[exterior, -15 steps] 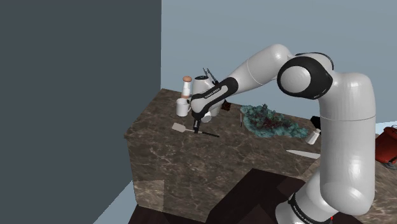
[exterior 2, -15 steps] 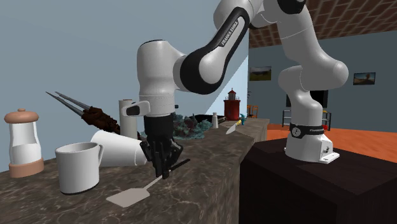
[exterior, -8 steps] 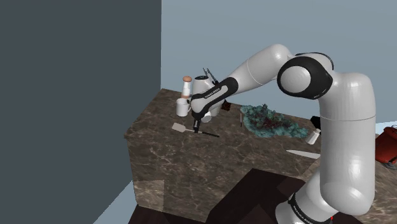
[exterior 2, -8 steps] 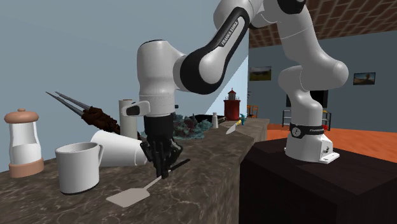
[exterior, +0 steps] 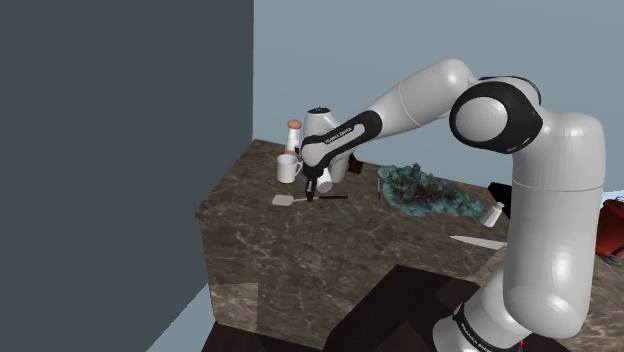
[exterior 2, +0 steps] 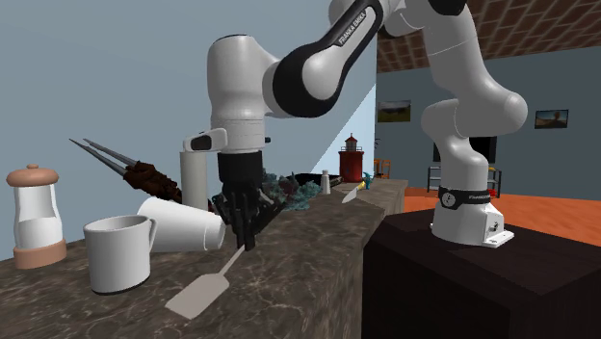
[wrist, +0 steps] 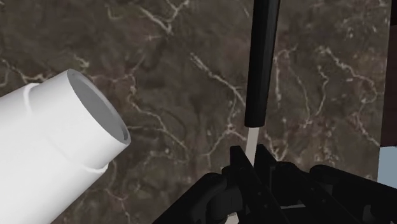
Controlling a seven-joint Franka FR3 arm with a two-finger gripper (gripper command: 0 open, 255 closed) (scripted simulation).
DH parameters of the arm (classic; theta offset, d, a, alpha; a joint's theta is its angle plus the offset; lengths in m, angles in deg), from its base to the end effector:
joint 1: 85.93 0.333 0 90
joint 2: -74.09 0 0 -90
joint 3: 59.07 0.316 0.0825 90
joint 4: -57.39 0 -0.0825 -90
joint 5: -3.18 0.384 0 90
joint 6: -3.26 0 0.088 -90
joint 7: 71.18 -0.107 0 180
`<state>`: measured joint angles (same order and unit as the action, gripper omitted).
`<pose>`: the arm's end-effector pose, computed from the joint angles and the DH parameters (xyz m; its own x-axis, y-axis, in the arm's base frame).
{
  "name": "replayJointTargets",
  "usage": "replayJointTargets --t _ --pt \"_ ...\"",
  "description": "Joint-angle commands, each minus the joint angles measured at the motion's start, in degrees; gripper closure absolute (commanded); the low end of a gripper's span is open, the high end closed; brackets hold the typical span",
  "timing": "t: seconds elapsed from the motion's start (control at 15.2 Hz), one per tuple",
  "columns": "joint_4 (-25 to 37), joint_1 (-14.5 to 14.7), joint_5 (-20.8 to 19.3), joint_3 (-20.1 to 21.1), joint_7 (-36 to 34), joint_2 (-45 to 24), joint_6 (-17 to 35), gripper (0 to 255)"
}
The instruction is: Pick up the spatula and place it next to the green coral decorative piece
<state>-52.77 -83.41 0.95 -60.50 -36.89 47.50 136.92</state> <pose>0.6204 0.0118 0.2440 0.7959 0.6018 -0.0663 0.6032 -0.7976 0.0006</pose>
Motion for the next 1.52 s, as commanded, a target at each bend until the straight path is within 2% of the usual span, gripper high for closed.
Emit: replayJointTargets --t 0.0,1.45 --pt "0.32 -0.05 0.02 -0.01 0.13 0.82 -1.17 255" --pt "5.09 0.02 0.12 0.0 0.6 10.03 -15.13 255"
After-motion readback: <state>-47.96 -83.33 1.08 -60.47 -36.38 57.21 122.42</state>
